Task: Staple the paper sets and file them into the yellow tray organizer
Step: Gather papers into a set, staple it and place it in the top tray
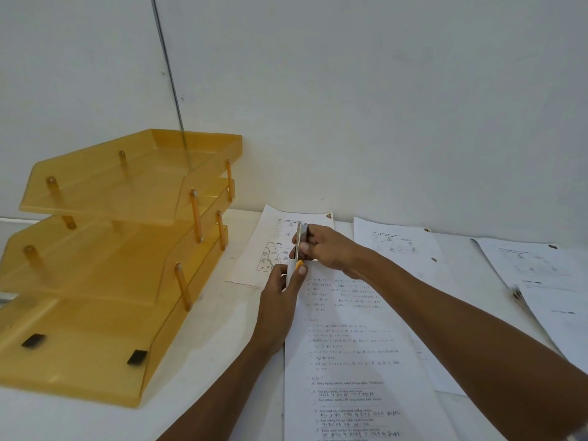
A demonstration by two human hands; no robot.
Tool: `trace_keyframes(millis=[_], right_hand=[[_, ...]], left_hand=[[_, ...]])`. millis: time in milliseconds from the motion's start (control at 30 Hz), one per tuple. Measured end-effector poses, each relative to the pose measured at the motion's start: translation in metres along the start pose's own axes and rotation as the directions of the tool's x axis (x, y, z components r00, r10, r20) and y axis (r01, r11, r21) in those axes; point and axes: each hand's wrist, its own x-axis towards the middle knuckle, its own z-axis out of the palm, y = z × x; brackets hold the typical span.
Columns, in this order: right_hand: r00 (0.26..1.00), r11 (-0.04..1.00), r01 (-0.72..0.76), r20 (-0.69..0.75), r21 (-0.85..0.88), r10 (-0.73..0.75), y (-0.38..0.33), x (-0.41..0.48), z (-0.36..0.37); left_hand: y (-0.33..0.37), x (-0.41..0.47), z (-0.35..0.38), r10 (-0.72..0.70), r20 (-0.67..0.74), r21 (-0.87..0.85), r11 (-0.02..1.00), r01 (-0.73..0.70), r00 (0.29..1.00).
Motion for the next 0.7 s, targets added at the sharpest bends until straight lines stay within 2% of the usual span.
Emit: trace_keyframes(millis=[367, 567, 700], right_hand=[[1.000, 1.000, 0.005, 0.012, 0.015, -0.005, 0.003, 0.006, 0.004], [0.999, 1.000, 0.002, -0.034, -0.021, -0.003, 0.001, 0.006, 0.009], [1.000, 1.000, -0.014, -0.019, 0.003, 0.014, 0.002, 0.008, 0.010]], left_hand=[[-0.009, 0.006, -0.002, 0.038, -0.041, 0.053, 0.998, -0.036, 0.998], [-0.011, 0.006, -0.003, 0.070, -0.043, 0.055, 0.996, -0.068, 0.997], [-0.011, 0.006, -0.005, 0.038, -0.042, 0.035, 0.999, -0.037, 0.998]])
